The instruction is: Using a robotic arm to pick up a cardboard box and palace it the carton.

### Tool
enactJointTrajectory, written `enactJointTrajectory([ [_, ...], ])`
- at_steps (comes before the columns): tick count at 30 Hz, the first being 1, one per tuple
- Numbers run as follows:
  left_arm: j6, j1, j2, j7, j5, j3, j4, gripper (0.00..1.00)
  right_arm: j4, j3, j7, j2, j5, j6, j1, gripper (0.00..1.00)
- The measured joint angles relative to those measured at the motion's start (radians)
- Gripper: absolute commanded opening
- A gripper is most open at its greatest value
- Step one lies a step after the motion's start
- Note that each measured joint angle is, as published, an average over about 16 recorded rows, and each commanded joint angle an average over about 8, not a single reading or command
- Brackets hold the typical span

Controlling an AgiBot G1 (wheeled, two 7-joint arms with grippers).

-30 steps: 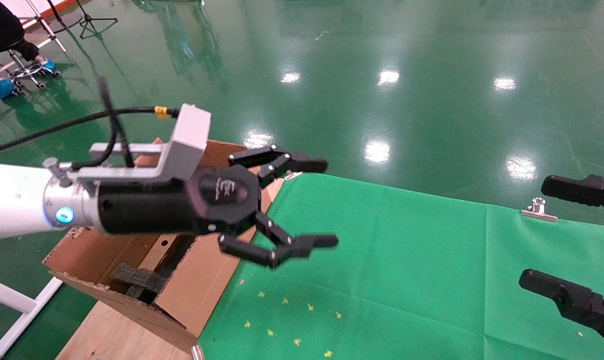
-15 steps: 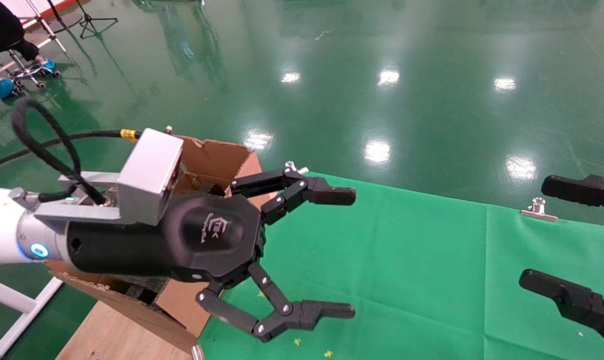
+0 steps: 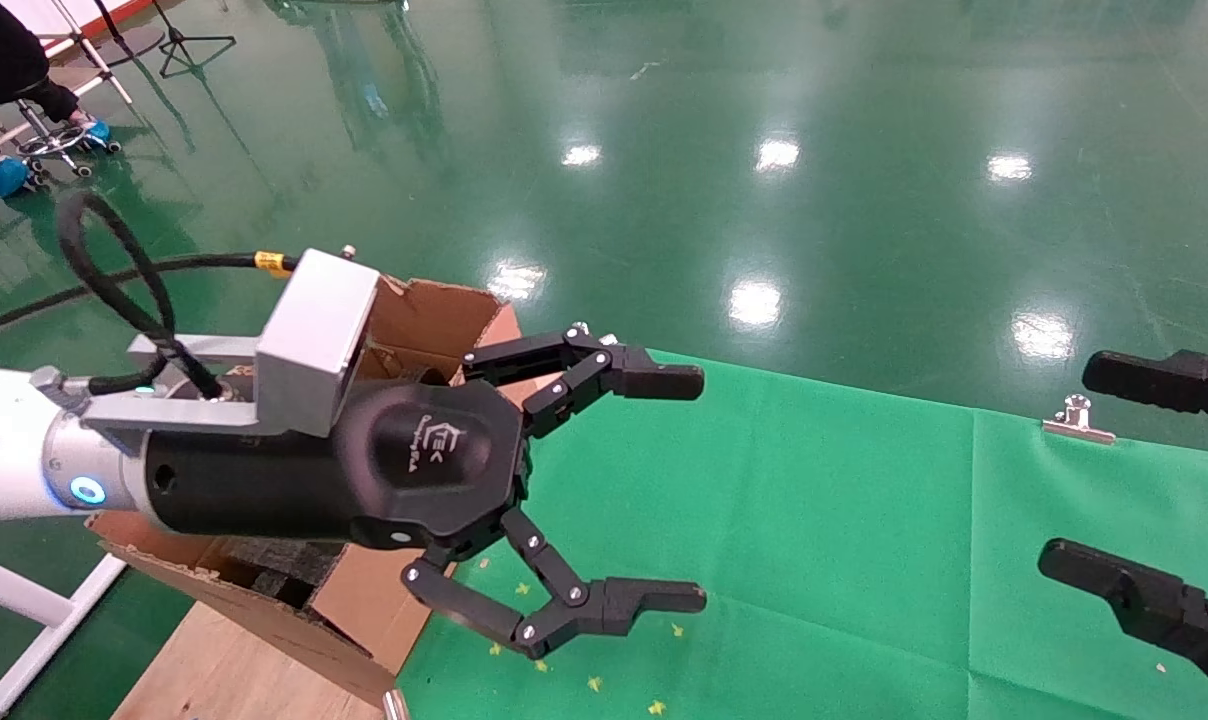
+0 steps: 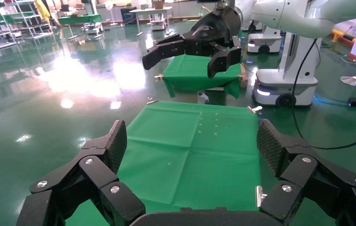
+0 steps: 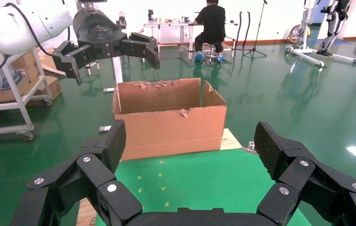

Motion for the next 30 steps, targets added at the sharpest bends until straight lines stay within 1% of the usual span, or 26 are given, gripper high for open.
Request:
enactJointTrajectory([
  [30, -0.003, -0.007, 0.001, -0.002, 0.011, 0.004, 0.008, 1.00, 0.000, 0.000, 0.000, 0.000, 0.000, 0.000, 0.000, 1.00],
])
